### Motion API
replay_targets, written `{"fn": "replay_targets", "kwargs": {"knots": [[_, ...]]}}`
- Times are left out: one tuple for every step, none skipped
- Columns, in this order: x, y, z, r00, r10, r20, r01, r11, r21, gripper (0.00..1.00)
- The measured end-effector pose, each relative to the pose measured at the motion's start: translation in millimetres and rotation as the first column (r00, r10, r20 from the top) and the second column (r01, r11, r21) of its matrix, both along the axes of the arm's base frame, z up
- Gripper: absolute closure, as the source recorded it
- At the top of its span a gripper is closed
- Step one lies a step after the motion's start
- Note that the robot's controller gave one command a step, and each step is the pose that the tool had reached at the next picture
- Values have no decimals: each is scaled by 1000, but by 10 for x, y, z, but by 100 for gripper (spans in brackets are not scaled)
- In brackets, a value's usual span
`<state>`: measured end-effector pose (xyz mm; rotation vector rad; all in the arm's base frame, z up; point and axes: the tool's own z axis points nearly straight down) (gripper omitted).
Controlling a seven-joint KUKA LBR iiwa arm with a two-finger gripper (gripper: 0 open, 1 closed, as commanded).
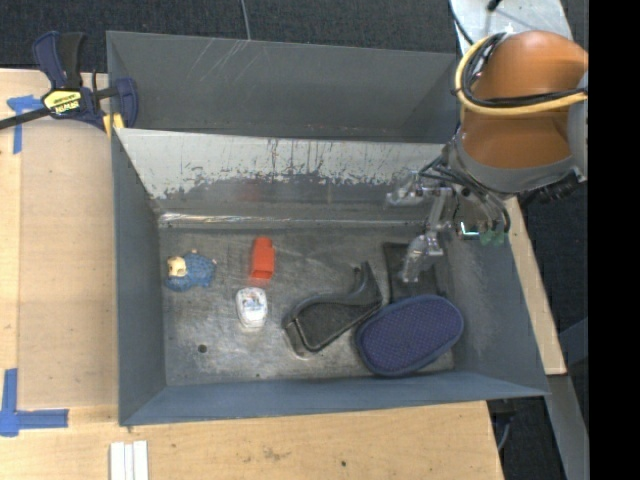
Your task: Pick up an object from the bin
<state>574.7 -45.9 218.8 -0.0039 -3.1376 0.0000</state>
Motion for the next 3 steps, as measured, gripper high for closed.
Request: {"fn": "replay_targets", "kwargs": {"knots": [[-328, 288, -1367, 994, 107, 7, -107, 994, -2, 0], [-348, 301, -1352, 994, 110, -4, -110, 994, 1, 100], [-399, 342, 73, 982, 186, 9, -186, 983, -2, 100]]}}
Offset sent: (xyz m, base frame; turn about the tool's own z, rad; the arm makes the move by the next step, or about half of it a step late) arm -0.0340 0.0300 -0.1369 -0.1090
